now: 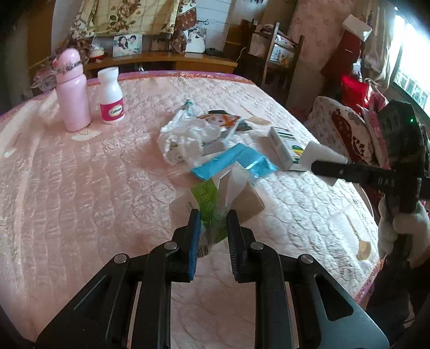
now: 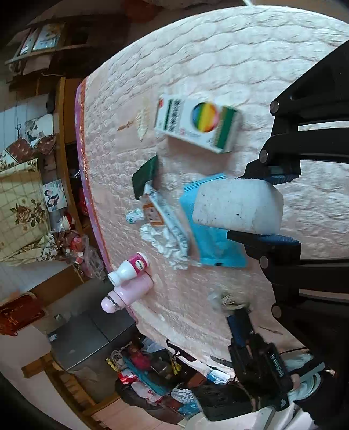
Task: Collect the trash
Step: 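Lift the foam block and plastic bag off the bed toward the bucket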
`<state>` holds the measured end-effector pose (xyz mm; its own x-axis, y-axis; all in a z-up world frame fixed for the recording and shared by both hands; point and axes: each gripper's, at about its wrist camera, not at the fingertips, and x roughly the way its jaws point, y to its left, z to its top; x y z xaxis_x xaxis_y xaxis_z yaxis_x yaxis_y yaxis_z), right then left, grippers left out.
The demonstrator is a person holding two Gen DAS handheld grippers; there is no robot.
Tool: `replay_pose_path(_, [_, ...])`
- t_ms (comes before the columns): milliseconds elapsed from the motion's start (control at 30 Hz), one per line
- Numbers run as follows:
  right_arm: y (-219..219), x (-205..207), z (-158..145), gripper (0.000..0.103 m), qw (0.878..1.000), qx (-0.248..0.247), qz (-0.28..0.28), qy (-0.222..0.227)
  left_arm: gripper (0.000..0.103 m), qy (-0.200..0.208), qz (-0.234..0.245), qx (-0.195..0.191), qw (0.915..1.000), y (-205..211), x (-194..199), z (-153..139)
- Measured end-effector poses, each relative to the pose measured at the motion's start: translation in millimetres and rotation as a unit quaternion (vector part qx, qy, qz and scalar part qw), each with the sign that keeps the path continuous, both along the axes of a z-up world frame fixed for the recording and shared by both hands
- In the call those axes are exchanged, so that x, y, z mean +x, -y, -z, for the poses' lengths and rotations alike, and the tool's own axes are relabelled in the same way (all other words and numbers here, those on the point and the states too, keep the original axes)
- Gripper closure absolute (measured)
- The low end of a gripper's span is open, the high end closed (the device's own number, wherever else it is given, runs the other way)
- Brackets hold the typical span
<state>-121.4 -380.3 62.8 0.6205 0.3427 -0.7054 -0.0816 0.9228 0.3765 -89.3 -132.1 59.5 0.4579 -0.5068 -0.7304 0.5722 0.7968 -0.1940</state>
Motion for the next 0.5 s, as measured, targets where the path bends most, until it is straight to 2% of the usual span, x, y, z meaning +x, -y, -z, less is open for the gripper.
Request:
replay_pose_path(233, [8.0,-39.7,-3.4,0.074,1.000,-0.001,0.010,0.005,0.086,0.015,0.017,-0.013,0.9997,27.8,-32.1,-14.0])
replay_pose_path(500, [38.7,-80.0,-14.2,0.074,0.999,-0.003,0.040,0.020,0.086,0.019,0.042,-0.018,0.9988,75.9,-57.6,-23.0])
